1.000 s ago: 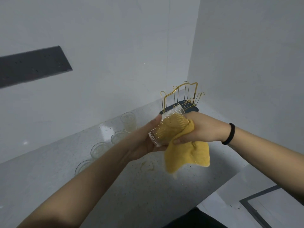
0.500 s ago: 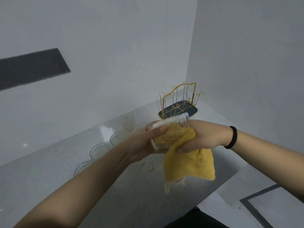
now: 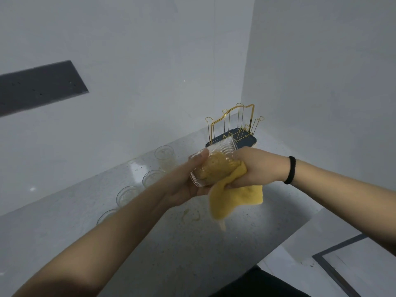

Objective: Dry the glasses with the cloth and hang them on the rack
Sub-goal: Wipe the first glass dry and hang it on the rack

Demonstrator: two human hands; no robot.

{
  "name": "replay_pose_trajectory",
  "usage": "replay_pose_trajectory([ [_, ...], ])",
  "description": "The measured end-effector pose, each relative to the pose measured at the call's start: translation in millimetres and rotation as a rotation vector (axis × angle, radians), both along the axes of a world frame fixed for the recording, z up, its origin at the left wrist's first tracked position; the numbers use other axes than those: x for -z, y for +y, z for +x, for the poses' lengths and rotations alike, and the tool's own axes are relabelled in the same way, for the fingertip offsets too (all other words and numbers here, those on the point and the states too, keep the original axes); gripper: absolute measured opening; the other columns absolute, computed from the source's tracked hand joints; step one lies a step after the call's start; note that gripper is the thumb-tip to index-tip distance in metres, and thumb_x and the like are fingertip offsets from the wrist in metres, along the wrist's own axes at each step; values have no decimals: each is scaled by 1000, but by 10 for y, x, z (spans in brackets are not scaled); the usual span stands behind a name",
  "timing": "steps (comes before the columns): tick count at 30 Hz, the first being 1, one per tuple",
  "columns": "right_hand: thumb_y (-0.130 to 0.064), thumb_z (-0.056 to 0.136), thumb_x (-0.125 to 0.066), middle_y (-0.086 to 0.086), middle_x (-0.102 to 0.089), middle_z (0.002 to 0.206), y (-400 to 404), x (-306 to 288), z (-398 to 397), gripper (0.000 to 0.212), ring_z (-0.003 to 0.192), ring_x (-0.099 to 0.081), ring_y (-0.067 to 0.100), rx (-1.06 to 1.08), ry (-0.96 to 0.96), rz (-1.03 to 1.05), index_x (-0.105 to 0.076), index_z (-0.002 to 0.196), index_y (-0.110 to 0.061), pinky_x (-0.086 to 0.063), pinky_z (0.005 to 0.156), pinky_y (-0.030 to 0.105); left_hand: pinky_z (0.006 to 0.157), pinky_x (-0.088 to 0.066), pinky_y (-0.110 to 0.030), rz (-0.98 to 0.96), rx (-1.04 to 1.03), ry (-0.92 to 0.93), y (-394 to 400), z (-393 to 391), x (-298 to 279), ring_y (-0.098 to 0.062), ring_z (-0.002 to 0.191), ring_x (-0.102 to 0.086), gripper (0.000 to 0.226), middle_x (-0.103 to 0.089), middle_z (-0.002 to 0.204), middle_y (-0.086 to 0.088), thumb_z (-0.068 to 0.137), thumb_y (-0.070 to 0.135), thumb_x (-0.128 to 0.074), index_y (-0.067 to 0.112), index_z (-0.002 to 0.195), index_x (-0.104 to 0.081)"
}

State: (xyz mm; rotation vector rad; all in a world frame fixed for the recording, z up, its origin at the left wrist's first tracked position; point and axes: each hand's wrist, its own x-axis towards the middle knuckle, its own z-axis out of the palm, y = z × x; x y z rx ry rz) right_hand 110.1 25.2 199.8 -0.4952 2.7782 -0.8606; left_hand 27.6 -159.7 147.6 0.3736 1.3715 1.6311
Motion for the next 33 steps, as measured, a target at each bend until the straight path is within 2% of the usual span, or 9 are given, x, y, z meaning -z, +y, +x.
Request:
replay_pose_trajectory([
  [6, 3, 73, -66, 3, -70, 104, 34, 4, -60, 32, 100, -66, 19, 150, -391, -790, -66, 103, -8, -53, 86, 25, 82, -57, -29, 33, -208, 425, 29, 96, 164, -16, 103, -66, 79, -61, 121, -8, 59, 60, -79, 26, 123, -48],
  [9, -4, 82, -68, -15, -64, 104, -24, -39, 44, 35, 92, -63, -1, 36, -329, -386, -59, 108, -25, -48, 80, 9, 94, -53, -50, 31, -64, 231, 4, 84, 52, -33, 113, -64, 97, -62, 129, -19, 62, 62, -81, 8, 135, -47],
  [13, -20, 86, -64, -7, -60, 110, -110, 112, 116, 34, 91, -52, 4, -77, -54, 108, -58, 119, -15, -39, 81, 1, 78, -61, -37, -52, 69, -3, -72, 15, -33, -21, 90, -73, 52, -75, 104, -7, 76, 50, -64, 17, 116, -61],
  [17, -13, 76, -70, -5, -69, 100, 6, 77, 29, 29, 91, -65, 6, 99, -209, -337, -64, 104, -18, -50, 83, 19, 77, -60, -35, 28, -3, 180, -82, 23, 77, -22, 100, -71, 98, -55, 133, -14, 57, 60, -84, 22, 137, -41],
  [20, -1, 72, -64, 13, -65, 118, 61, 61, -8, 44, 111, -61, 29, 181, -494, -850, -59, 115, -3, -50, 96, 37, 77, -58, -31, 78, -104, 390, -45, 59, 135, -18, 96, -70, 79, -58, 123, -10, 59, 52, -84, 31, 125, -46],
  [24, -10, 80, -68, -5, -64, 114, 0, 6, 69, 37, 100, -62, 2, 12, -372, -356, -57, 113, -23, -50, 87, 17, 77, -60, -34, 64, -73, 192, -20, 57, 26, -22, 97, -69, 74, -66, 118, -12, 70, 55, -79, 14, 126, -53],
  [27, -20, 85, -65, -2, -63, 112, -70, 60, 115, 33, 98, -59, 11, -112, -109, 98, -58, 117, -19, -50, 88, 24, 62, -62, -30, -25, 42, 12, -51, 27, -53, -17, 77, -73, 42, -74, 95, -6, 85, 47, -62, 15, 113, -60],
  [29, -23, 85, -64, 5, -67, 107, -63, 93, 110, 28, 94, -62, 19, -60, -82, 90, -63, 111, -12, -52, 87, 34, 66, -63, -34, -71, 94, -39, -63, 10, -70, -20, 74, -74, 48, -76, 93, -9, 81, 51, -56, 14, 112, -63],
  [33, -16, 75, -64, 2, -70, 104, 9, 3, 50, 26, 94, -65, 15, 99, -259, -376, -65, 100, -20, -53, 85, 24, 83, -59, -39, 66, 43, 233, -52, 2, 65, -24, 103, -69, 83, -62, 125, -11, 63, 57, -82, 21, 129, -49],
])
